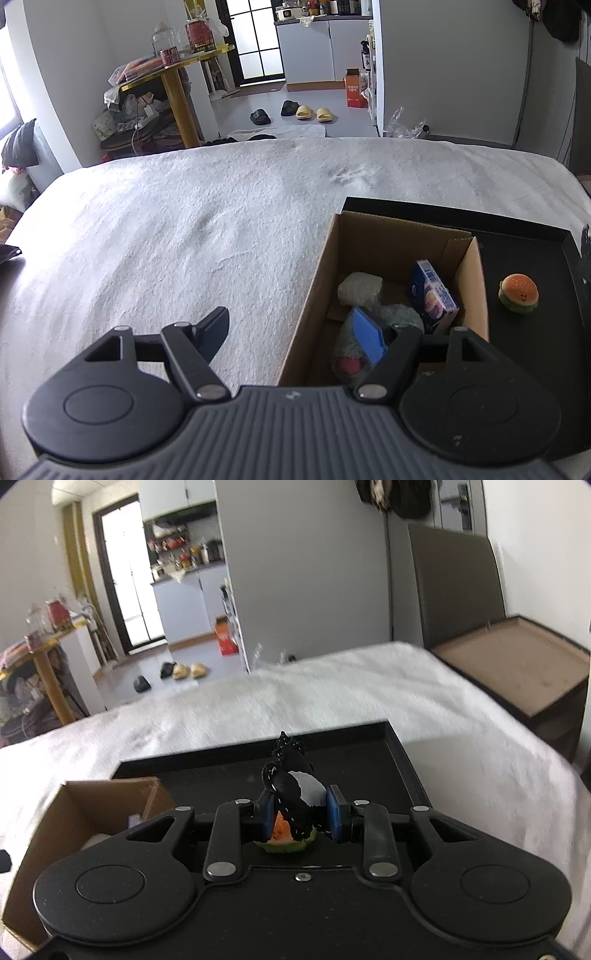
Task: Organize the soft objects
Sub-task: 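Carry the black-and-white plush into the cardboard box and release it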
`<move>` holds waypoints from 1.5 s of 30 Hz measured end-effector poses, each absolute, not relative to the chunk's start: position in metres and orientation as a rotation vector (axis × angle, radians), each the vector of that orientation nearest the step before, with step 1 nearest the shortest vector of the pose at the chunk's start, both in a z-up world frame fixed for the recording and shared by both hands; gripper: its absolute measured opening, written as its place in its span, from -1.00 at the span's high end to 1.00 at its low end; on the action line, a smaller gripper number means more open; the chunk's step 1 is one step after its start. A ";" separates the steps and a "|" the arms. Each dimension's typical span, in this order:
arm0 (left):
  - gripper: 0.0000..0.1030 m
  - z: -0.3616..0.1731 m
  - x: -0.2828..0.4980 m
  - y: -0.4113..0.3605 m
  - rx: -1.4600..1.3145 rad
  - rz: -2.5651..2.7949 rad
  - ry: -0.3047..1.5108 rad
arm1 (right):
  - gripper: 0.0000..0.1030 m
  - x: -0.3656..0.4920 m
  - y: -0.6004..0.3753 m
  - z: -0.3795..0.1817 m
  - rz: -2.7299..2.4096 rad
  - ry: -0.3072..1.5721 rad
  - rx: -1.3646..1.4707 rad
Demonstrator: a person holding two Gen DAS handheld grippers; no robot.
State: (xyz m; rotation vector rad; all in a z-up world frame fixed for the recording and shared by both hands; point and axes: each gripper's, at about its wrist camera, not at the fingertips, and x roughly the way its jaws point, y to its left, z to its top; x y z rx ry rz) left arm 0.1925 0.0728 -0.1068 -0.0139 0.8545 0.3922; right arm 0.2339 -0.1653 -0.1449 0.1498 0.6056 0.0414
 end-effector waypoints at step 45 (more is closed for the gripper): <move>0.72 -0.168 0.190 0.129 -0.273 0.230 0.893 | 0.45 0.228 -0.038 -0.134 0.604 0.606 0.012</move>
